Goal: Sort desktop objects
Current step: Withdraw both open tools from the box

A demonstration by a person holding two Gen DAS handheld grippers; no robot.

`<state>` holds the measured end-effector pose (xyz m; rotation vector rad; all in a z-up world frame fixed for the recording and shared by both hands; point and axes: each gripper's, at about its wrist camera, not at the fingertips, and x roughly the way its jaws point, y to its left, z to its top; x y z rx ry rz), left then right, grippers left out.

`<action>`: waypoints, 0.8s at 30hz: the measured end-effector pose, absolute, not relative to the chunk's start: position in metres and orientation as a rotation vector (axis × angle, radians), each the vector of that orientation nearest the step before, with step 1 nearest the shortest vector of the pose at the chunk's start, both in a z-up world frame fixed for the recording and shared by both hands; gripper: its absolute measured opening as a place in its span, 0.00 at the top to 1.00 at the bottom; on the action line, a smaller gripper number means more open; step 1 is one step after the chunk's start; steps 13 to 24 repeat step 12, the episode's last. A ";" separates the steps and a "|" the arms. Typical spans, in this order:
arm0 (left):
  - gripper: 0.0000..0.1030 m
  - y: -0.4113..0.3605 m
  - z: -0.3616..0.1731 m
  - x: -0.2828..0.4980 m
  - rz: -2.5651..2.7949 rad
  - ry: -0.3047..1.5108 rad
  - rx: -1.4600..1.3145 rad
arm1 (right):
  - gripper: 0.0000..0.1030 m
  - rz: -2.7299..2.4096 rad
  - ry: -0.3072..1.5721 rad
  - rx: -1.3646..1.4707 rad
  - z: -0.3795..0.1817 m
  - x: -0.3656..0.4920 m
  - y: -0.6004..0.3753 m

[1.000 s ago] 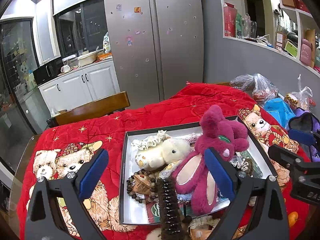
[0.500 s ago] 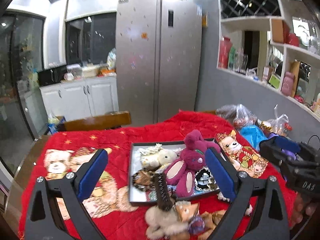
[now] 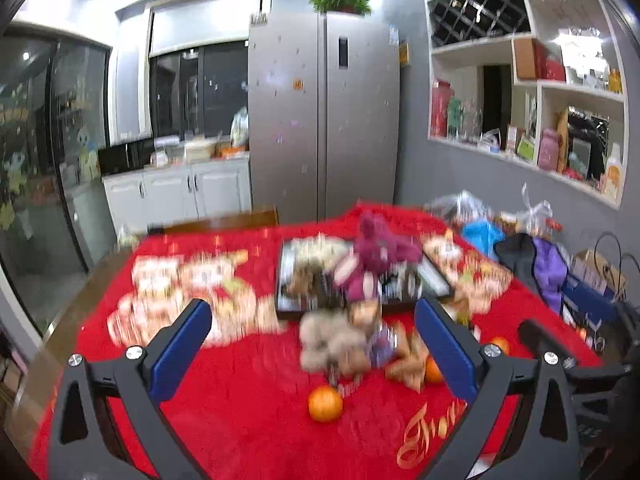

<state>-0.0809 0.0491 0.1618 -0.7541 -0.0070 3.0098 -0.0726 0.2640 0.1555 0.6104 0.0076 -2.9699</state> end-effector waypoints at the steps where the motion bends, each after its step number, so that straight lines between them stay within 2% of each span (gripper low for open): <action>1: 0.00 0.048 0.151 -0.078 3.000 -0.017 -0.775 | 0.00 -2.985 0.026 0.593 0.150 -0.061 0.261; 10: 0.00 0.042 0.094 -0.060 3.021 -0.005 -0.821 | 0.00 -2.982 -0.052 0.630 0.112 -0.037 0.269; 24: 0.00 0.044 0.092 -0.062 3.021 0.026 -0.813 | 0.00 -2.988 -0.054 0.664 0.105 -0.041 0.269</action>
